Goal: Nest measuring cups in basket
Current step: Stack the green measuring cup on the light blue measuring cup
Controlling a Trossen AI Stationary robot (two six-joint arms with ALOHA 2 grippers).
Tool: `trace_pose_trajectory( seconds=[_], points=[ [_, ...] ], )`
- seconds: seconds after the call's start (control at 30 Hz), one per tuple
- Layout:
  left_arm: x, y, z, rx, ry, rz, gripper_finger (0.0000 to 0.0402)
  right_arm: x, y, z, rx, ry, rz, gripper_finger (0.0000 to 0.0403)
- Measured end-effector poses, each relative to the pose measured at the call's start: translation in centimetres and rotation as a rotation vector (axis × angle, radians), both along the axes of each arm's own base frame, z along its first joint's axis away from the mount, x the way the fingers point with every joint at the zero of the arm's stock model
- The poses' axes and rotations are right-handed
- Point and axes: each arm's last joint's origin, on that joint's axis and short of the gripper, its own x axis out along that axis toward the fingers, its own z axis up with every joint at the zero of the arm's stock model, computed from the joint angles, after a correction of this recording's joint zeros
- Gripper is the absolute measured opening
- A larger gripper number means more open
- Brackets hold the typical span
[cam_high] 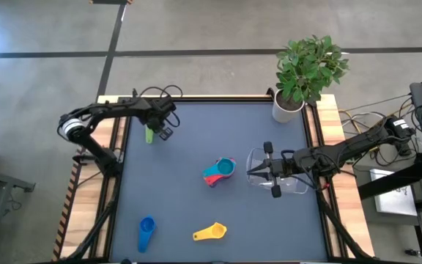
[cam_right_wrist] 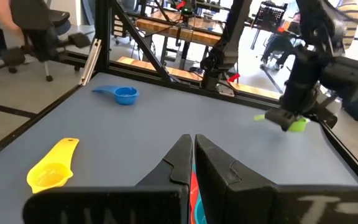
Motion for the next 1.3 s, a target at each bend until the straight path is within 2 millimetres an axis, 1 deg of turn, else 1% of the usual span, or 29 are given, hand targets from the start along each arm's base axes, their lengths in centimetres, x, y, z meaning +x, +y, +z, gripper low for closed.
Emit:
trace_pose_trajectory(
  seconds=[0.07,0.17,0.33,0.4,0.53,0.7,0.8,0.87,1.0,1.17,1.3],
  points=[
    [0.2,-0.8,1.4,-0.006,-0.002,-0.011,0.0009,0.0,0.0,0.0,0.000,0.001,0.000,0.0009],
    [0.9,-2.7,4.0,-0.017,-0.062,-0.050,0.0006,0.0,0.0,0.0,0.000,0.001,0.000,0.0009],
    [3.0,-7.6,8.2,0.012,-0.276,-0.183,0.0006,0.0,0.0,-0.1,-0.007,0.001,0.001,0.0009],
    [3.7,-9.7,9.3,0.025,-0.357,-0.239,0.0006,0.0,0.0,-0.1,-0.007,0.001,0.001,0.0009],
    [5.2,-13.4,10.6,0.034,-0.527,-0.342,0.0005,0.0,0.0,-0.1,0.001,0.003,0.000,0.0009],
    [7.7,-17.3,11.7,-0.011,-0.780,-0.476,0.0005,0.0,0.0,-0.1,0.003,0.002,-0.001,0.0009],
    [9.1,-19.2,11.5,-0.013,-0.857,-0.574,0.0004,0.0,0.0,0.0,0.005,-0.006,-0.001,0.0009],
    [9.7,-19.9,11.1,-0.022,-0.845,-0.600,0.0004,0.0,0.0,0.0,0.004,-0.005,-0.001,0.0009],
    [11.3,-20.3,10.6,-0.028,-0.818,-0.612,0.0004,0.0,0.0,0.0,0.003,-0.005,-0.001,0.0009],
    [14.1,-20.7,10.1,-0.019,-0.762,-0.698,0.0005,0.0,0.0,0.0,0.001,-0.004,-0.001,0.0009],
    [16.3,-20.9,9.8,-0.028,-0.660,-0.734,0.0006,0.0,0.0,0.0,0.001,-0.005,0.000,0.0009]
  ],
)
